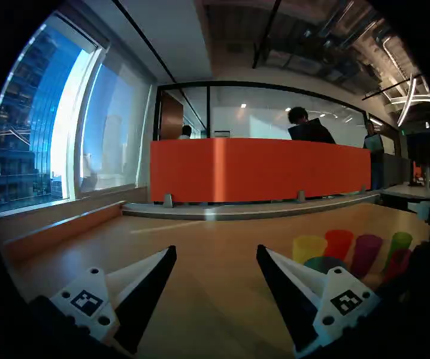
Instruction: Pour water
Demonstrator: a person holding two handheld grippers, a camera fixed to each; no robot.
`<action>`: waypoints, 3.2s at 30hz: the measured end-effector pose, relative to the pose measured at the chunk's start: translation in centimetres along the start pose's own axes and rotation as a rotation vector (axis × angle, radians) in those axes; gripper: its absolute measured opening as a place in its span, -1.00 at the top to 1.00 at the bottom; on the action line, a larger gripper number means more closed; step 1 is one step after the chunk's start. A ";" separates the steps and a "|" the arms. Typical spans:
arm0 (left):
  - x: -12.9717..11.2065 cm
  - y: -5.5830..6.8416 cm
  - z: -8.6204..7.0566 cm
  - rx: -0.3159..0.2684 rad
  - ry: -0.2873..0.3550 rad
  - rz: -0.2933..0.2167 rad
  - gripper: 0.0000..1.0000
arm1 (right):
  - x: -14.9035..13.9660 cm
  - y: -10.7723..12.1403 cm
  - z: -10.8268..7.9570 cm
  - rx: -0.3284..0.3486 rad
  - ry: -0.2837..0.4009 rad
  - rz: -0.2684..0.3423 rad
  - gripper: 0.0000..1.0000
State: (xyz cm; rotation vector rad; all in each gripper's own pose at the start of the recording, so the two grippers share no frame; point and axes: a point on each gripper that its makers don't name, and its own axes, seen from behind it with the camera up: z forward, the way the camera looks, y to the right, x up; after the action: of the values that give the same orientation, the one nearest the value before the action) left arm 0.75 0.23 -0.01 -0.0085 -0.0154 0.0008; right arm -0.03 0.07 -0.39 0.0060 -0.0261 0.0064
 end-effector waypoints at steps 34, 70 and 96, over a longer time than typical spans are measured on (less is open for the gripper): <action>17.5 1.5 0.1 -0.131 0.009 -0.032 -0.99 | 18.6 -0.9 -1.0 0.063 0.024 -0.010 -1.00; 20.8 9.4 -3.1 -0.604 -0.020 -0.036 -0.99 | 21.4 -11.4 -5.6 0.577 0.020 -0.054 -1.00; 14.6 10.4 -4.2 -0.705 -0.157 0.036 -1.00 | 13.4 -11.4 -8.4 0.733 -0.215 -0.169 -1.00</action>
State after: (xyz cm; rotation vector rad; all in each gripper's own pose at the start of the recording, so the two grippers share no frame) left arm 15.40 10.57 -4.08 -0.7138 -0.1716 0.0320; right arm 13.62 -11.22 -8.54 0.7420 -0.2371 -0.1544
